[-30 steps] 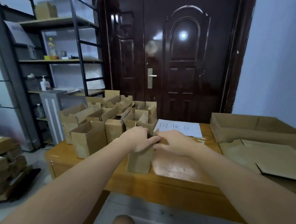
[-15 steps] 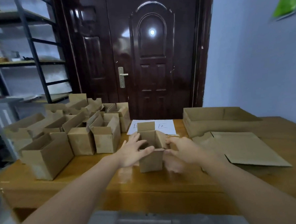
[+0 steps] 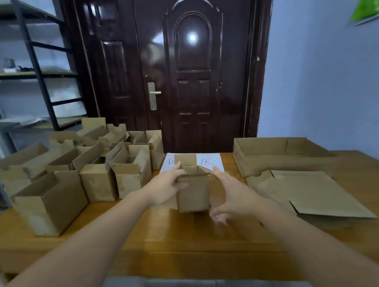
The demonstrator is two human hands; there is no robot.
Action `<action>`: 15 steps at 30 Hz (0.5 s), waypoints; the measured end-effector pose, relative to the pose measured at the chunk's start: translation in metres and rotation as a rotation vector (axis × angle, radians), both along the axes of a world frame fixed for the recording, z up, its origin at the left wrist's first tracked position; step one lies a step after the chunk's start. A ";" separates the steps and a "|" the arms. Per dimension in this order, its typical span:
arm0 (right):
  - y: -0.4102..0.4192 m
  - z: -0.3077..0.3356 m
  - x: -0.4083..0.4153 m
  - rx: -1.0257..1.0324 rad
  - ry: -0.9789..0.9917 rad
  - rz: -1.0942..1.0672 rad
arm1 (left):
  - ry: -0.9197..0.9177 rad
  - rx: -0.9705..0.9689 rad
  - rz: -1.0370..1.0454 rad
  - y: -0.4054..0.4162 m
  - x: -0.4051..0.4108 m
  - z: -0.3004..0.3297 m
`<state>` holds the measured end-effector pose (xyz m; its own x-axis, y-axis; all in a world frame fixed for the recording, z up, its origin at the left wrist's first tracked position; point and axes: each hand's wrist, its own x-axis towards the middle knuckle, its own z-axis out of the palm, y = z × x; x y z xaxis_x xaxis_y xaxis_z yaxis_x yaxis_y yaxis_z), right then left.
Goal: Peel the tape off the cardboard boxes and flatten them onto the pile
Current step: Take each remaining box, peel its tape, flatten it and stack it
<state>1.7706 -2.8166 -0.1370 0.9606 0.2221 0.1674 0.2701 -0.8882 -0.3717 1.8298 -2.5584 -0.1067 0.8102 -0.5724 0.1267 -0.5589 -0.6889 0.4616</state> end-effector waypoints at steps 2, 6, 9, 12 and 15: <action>-0.006 0.004 0.002 -0.009 -0.042 0.026 | 0.069 -0.149 -0.026 -0.002 -0.003 0.015; -0.002 0.022 -0.002 0.172 -0.126 0.047 | 0.130 -0.353 -0.003 -0.006 0.003 0.033; 0.005 0.037 -0.002 0.282 -0.103 0.060 | 0.136 -0.512 0.033 -0.007 0.010 0.041; 0.007 0.046 0.003 0.475 -0.034 0.014 | 0.139 -0.583 0.055 -0.005 0.011 0.048; 0.011 0.052 0.011 0.609 0.044 -0.029 | 0.230 -0.615 0.098 -0.002 0.014 0.047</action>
<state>1.7820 -2.8059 -0.0854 0.9737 0.0729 0.2159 0.2219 -0.5191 -0.8254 1.8442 -2.5602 -0.0596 0.9004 -0.3732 0.2237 -0.3467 -0.3049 0.8870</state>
